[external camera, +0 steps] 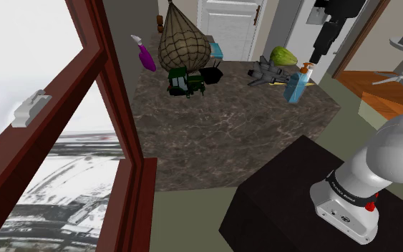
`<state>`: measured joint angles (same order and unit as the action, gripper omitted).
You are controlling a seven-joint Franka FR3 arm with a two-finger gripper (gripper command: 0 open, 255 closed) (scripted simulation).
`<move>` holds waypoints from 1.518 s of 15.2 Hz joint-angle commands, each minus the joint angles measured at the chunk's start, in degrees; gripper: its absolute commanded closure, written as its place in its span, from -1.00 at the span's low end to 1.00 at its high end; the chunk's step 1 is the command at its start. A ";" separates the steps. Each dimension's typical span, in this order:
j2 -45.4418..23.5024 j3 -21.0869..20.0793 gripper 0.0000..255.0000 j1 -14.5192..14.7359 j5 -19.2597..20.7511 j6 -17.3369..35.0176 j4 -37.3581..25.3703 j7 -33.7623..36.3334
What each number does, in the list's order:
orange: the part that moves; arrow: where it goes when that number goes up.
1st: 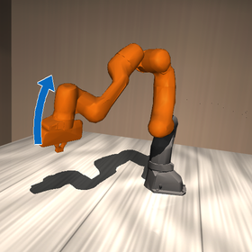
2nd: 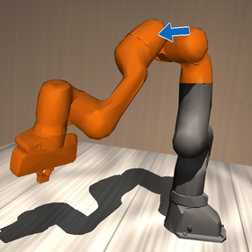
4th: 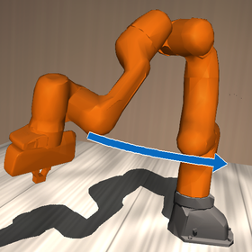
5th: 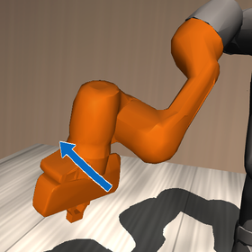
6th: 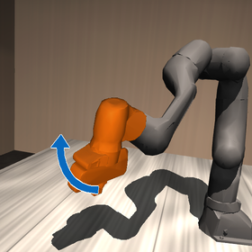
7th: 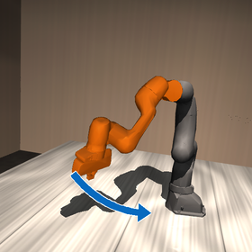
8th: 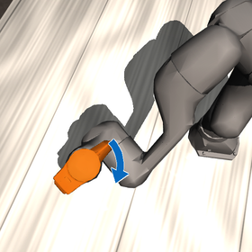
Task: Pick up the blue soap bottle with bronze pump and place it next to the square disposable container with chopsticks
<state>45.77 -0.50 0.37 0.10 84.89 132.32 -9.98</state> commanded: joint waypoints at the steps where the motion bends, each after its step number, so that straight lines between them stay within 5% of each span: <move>1: 0.00 0.00 -1.00 0.00 0.00 0.00 0.00 0.00; 12: -9.69 6.14 -1.00 -7.58 4.99 19.26 5.85 3.67; 23: -24.11 13.11 -1.00 -14.31 7.66 37.18 5.34 7.29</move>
<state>23.08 11.86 -13.31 7.61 120.28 137.77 -2.95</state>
